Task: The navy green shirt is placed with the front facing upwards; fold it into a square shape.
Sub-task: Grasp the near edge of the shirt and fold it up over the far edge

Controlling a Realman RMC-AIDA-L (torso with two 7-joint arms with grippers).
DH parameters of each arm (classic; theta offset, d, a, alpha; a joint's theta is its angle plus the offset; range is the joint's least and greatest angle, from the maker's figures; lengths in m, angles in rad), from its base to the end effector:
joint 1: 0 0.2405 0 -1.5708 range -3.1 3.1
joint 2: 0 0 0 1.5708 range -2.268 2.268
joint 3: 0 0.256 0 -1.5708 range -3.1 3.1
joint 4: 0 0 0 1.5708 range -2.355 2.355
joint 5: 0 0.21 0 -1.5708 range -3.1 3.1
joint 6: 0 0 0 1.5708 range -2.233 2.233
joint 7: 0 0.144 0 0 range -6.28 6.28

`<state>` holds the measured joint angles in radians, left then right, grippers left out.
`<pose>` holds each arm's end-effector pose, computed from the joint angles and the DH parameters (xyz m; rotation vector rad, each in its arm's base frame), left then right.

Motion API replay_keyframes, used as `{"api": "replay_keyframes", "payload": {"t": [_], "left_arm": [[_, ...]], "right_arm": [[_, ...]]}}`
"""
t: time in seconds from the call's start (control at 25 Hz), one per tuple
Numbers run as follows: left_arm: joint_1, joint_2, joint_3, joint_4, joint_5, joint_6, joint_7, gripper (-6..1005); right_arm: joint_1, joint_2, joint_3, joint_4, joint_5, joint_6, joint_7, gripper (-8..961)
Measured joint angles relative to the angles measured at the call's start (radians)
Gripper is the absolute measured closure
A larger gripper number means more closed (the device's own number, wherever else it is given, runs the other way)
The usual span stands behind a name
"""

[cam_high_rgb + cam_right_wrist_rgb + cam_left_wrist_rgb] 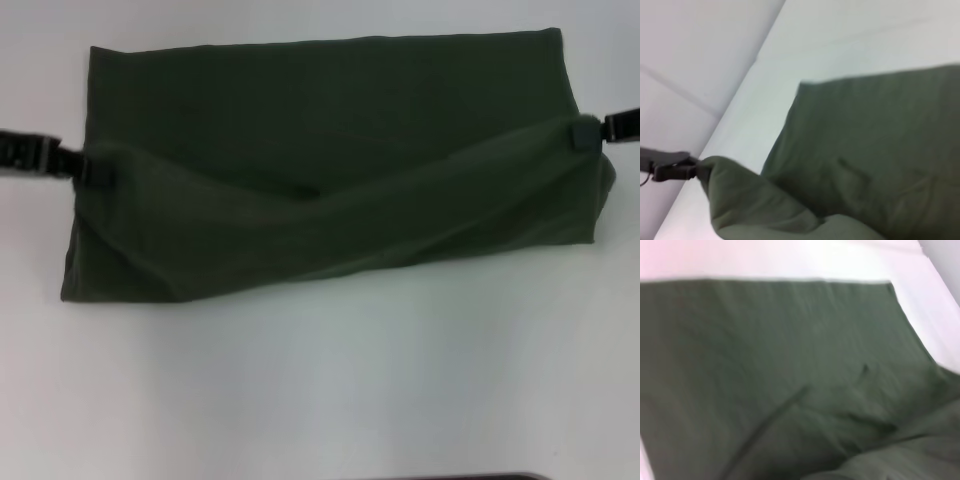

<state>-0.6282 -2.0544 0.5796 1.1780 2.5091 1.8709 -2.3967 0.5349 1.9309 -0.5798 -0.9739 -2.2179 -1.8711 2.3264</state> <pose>-0.2452 0.3381 0.0877 -2.4715 -1.5617 -0.1316 0.2697 0.3250 0.1086 -2.5073 1.6097 0.4635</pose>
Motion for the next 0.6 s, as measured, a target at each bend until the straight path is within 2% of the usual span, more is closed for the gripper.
{"api": "replay_keyframes", "payload": {"t": [0.12,0.28,0.36,0.6], "left_arm": [[-0.019,-0.013,0.0,0.0,-0.002,-0.084,-0.009,936],[-0.064,-0.018,0.017,-0.039,0.003,-0.193,-0.023,937],[-0.079,-0.021,0.042,-0.058,0.005,-0.254,-0.033,937],[-0.094,-0.049,0.157,-0.083,0.022,-0.482,-0.068,937]], "right_arm": [[-0.005,0.01,0.016,0.006,0.005,0.059,-0.02,921],[0.003,0.021,0.046,0.009,0.006,0.131,-0.031,921],[0.01,0.03,0.058,0.009,0.011,0.18,-0.032,921],[0.029,0.067,0.046,0.018,0.027,0.347,-0.056,921]]}}
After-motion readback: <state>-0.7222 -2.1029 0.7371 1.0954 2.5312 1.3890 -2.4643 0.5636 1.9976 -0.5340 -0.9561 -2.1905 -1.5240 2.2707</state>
